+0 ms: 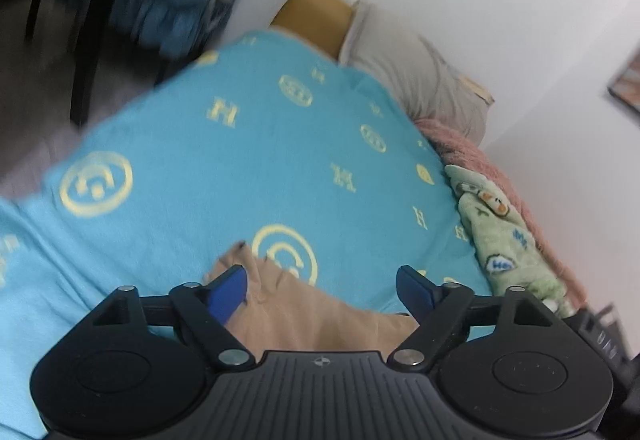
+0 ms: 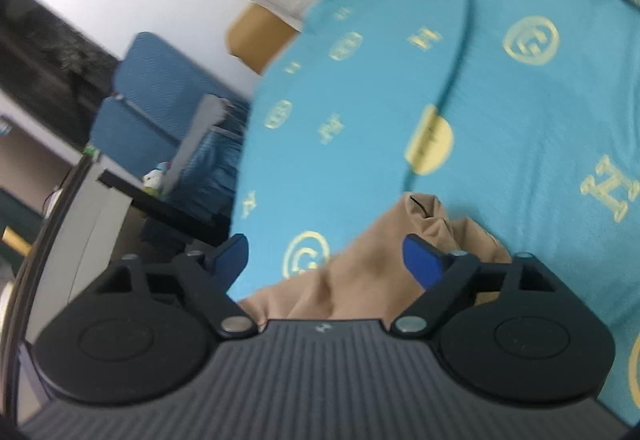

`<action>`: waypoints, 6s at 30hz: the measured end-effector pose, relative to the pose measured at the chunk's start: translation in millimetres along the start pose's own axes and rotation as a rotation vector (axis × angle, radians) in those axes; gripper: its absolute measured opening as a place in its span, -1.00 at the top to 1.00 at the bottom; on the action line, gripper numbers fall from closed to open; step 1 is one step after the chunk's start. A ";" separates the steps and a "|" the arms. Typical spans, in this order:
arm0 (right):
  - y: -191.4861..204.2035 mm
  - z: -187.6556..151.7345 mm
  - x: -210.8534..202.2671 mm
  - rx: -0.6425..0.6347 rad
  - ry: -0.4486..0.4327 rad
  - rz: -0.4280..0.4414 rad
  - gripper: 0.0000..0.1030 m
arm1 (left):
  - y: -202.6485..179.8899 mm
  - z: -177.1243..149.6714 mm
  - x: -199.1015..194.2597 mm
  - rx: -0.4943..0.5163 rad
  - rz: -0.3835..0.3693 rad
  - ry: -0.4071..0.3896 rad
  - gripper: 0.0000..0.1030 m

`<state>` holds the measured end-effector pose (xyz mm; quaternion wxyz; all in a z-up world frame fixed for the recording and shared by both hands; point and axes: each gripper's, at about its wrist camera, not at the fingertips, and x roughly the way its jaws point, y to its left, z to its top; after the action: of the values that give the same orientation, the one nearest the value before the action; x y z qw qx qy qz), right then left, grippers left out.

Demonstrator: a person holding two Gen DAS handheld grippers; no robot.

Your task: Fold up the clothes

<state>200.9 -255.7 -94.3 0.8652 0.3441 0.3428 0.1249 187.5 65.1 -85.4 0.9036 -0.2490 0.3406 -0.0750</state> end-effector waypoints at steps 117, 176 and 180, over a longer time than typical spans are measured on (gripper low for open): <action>-112.0 56.1 -331.3 0.530 -0.507 -0.091 0.38 | -318.0 -45.9 -27.9 -0.264 -0.464 0.508 0.40; -278.0 165.5 -388.6 0.470 -0.695 -0.439 0.62 | -479.6 -95.3 4.3 0.352 -0.635 0.328 0.21; -321.2 113.5 -401.4 0.566 -0.611 -0.522 0.55 | -477.6 -121.1 -17.1 0.505 -0.589 0.284 -0.15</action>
<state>-22.9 -730.1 -49.4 0.8010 0.4892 0.1688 -0.3010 111.7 -391.1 85.7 0.8200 -0.0935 0.3471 -0.4454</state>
